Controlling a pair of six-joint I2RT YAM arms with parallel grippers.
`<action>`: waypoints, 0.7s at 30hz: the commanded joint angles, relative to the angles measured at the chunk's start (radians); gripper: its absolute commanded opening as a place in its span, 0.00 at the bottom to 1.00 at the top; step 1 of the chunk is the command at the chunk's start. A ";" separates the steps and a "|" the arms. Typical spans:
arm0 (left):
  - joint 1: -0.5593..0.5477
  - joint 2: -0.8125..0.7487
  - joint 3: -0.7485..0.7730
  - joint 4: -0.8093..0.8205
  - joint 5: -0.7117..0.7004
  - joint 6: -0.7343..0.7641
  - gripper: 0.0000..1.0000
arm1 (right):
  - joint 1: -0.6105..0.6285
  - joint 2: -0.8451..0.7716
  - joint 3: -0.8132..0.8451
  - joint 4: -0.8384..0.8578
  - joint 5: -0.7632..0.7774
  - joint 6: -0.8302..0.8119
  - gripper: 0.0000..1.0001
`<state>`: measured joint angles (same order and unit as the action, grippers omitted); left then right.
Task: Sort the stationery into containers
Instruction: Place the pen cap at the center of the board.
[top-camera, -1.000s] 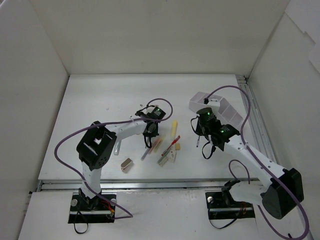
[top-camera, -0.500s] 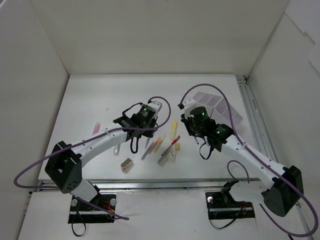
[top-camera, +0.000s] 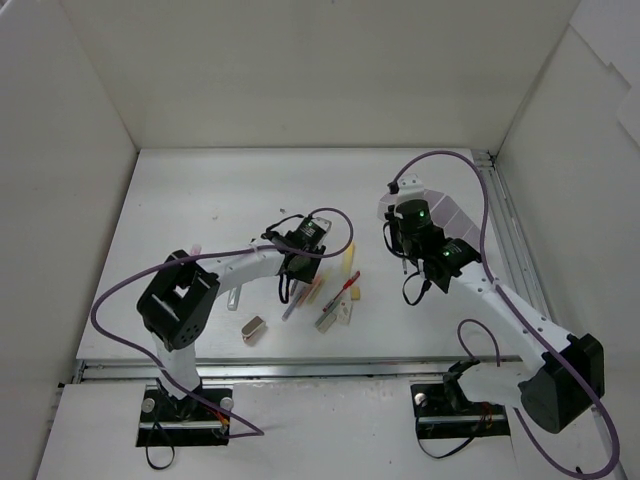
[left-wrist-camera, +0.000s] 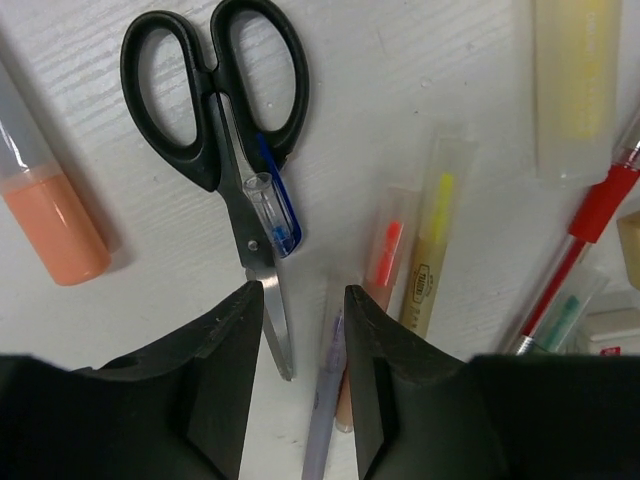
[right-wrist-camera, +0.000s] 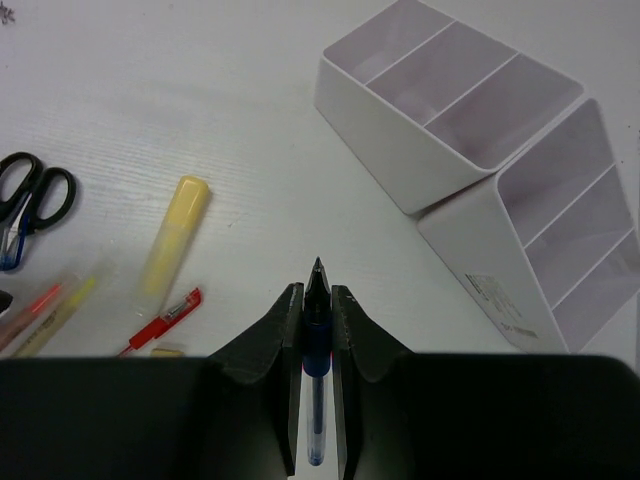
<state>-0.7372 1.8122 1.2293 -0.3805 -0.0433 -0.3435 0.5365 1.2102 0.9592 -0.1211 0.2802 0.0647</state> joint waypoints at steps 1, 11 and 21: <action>0.009 -0.010 0.073 0.034 -0.039 -0.034 0.34 | -0.010 -0.060 0.007 0.035 0.024 0.075 0.00; 0.027 0.050 0.102 0.042 -0.069 -0.057 0.34 | -0.015 -0.047 0.007 0.024 0.011 0.086 0.00; 0.027 0.079 0.116 0.020 -0.098 -0.061 0.24 | -0.018 -0.049 0.006 0.021 0.017 0.090 0.00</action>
<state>-0.7132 1.9102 1.2980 -0.3630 -0.1036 -0.3874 0.5232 1.1652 0.9569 -0.1356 0.2810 0.1398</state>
